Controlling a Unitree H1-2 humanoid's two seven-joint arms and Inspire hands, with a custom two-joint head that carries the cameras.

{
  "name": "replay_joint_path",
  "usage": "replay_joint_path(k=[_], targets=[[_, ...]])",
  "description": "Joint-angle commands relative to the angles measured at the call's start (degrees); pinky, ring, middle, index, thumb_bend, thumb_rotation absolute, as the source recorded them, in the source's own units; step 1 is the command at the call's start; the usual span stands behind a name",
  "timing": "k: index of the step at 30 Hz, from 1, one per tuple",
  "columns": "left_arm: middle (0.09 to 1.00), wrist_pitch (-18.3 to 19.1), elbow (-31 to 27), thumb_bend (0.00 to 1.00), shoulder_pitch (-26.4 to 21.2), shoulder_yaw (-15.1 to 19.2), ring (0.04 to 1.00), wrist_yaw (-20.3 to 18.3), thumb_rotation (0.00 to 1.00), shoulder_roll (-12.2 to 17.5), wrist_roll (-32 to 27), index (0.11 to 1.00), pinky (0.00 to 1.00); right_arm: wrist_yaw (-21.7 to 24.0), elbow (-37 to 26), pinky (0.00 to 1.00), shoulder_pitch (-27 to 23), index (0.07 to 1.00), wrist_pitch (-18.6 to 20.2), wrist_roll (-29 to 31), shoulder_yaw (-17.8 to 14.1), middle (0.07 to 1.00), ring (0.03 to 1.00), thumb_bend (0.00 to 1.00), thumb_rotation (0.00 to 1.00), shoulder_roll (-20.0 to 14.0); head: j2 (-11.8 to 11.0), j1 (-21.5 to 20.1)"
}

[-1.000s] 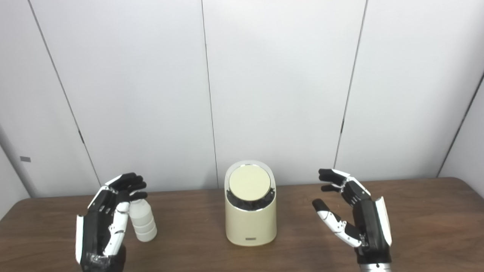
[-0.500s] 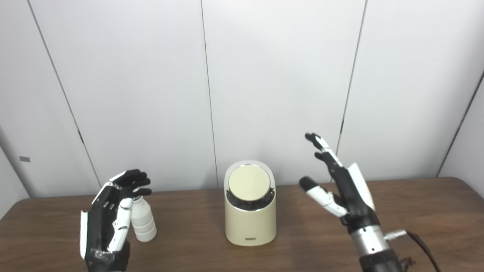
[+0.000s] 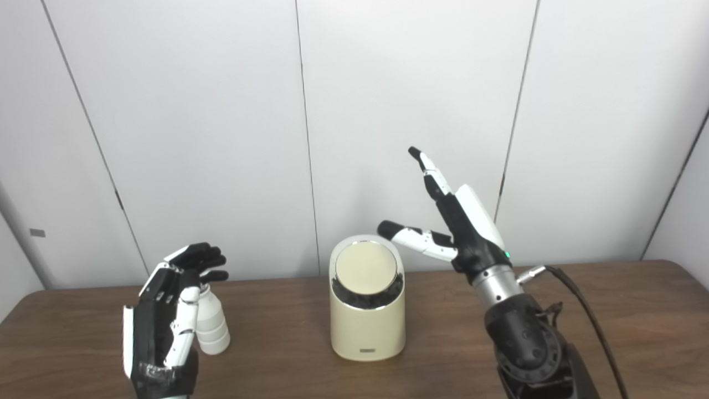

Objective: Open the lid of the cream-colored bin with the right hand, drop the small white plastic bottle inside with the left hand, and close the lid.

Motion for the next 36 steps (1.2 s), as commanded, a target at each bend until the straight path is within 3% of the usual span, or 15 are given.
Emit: replay_joint_path(k=[1,7,19,23,36], targets=[[0.681,-0.3,-2.4,0.30,-1.6,-0.3,0.667,0.5,0.48,-0.3,1.0,0.673,0.59,-2.1,0.9,0.96,-4.1,1.000,-0.8,-0.6,-0.1,1.000,1.000,0.93,0.74,0.5,-0.1,0.1],[0.672,-0.2,-2.6,0.30,-1.7,-0.3,0.662,0.7,0.48,-0.9,0.9,0.665,0.59,-4.7,7.7,0.96,-6.4,1.000,-2.4,-1.0,1.4,1.000,1.000,0.96,0.64,1.3,0.1,0.4],[0.671,-0.2,-3.3,0.29,-1.8,-0.6,0.657,1.3,0.50,-1.4,1.4,0.666,0.58,-7.7,17.6,1.00,-9.0,1.000,-1.3,-4.6,5.1,1.000,1.000,1.00,0.61,0.8,0.1,0.9],[0.669,-0.1,-3.4,0.29,-1.9,-0.7,0.655,1.4,0.49,-1.5,1.4,0.667,0.58,-8.2,19.5,1.00,-9.1,1.000,-1.2,-4.6,5.2,1.000,1.000,1.00,0.54,0.6,0.2,1.1],[0.670,0.8,-4.1,0.30,-1.8,-0.7,0.656,1.9,0.48,-1.6,2.0,0.664,0.58,-7.0,20.7,1.00,-7.3,1.000,-0.4,-4.1,6.0,1.000,1.000,1.00,0.46,-1.2,0.8,1.1]])
